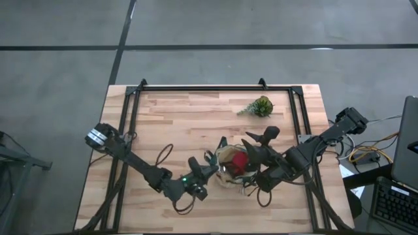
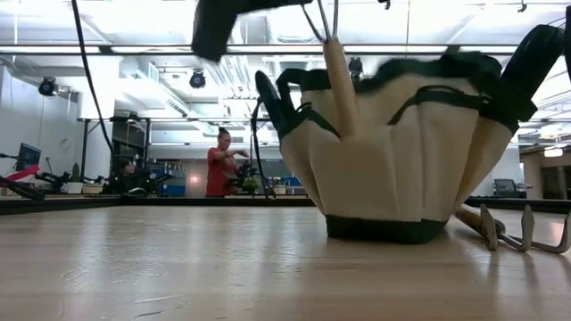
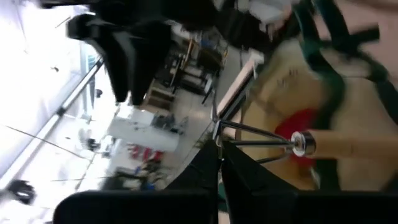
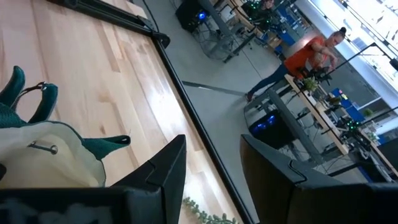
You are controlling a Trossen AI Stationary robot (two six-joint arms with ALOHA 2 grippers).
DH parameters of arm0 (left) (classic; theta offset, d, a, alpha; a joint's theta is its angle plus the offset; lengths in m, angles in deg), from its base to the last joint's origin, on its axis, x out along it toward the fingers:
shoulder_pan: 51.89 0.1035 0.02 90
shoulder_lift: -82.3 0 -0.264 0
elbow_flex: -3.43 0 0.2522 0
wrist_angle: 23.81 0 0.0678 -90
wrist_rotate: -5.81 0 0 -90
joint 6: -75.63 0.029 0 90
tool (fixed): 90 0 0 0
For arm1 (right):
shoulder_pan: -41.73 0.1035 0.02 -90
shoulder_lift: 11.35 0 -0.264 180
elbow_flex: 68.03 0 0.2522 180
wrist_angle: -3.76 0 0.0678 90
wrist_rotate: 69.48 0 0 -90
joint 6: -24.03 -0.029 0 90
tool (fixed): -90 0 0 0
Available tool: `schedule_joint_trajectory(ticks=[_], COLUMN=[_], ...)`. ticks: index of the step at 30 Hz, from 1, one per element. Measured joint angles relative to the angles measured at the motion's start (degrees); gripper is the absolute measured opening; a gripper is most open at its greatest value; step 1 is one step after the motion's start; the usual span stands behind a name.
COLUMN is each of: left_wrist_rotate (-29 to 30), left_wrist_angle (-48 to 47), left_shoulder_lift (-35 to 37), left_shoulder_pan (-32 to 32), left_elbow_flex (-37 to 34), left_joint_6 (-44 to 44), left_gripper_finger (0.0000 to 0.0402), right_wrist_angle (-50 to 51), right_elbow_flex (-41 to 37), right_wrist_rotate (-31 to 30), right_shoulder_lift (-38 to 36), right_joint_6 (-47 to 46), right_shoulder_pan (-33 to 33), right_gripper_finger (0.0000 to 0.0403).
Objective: Pick & Place Garden tools in Gardening bag
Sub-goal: Put the left hand rake into the gardening bag
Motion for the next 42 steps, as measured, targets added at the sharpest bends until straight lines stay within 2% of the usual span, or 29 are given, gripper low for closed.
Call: schedule_joint_trajectory(ticks=[3, 14, 25, 28, 32, 34, 37, 42], left_wrist_rotate=[3.22, 2.88, 3.34, 3.08, 2.52, 0.5, -2.5, -2.96], left_wrist_angle=[1.96, 3.43, 3.19, 2.32, -2.56, -3.22, -3.96, -3.98], left_shoulder_lift=[-1.52, -1.63, -1.55, -1.55, -1.55, -1.55, -1.87, -3.82], left_shoulder_pan=[0.14, 0.16, 0.21, 0.25, 0.01, -0.08, -0.19, 0.25], left_elbow_flex=[0.62, 4.1, 6.11, 5.54, 4.9, 4.26, 3.39, 3.14], left_joint_6=[6.16, 15.56, 20.16, 16.87, 7.89, 4.58, 3.09, 0.84], left_gripper_finger=[0.0009, 0.0009, 0.0009, 0.0009, 0.0009, 0.0009, 0.001, 0.0011], right_wrist_angle=[0.0, -0.24, -0.49, -0.68, -0.95, -1.0, -1.32, -1.42], right_elbow_flex=[-0.1, -0.63, -1.41, -1.6, -1.63, -1.63, -1.63, -1.63], right_wrist_rotate=[0.0, 0.04, 0.04, 0.04, 0.03, 0.02, 0.02, 0.02], right_shoulder_lift=[0.0, 0.02, 0.04, 0.04, 0.07, 0.07, 0.07, 0.07], right_joint_6=[0.0, -0.46, -0.87, -0.87, -0.87, -0.82, -0.79, -0.63], right_shoulder_pan=[-0.07, -0.25, -0.26, -0.26, -0.26, -0.29, -0.39, -0.44], right_gripper_finger=[0.0145, 0.0129, 0.0137, 0.014, 0.014, 0.0138, 0.0132, 0.0126])
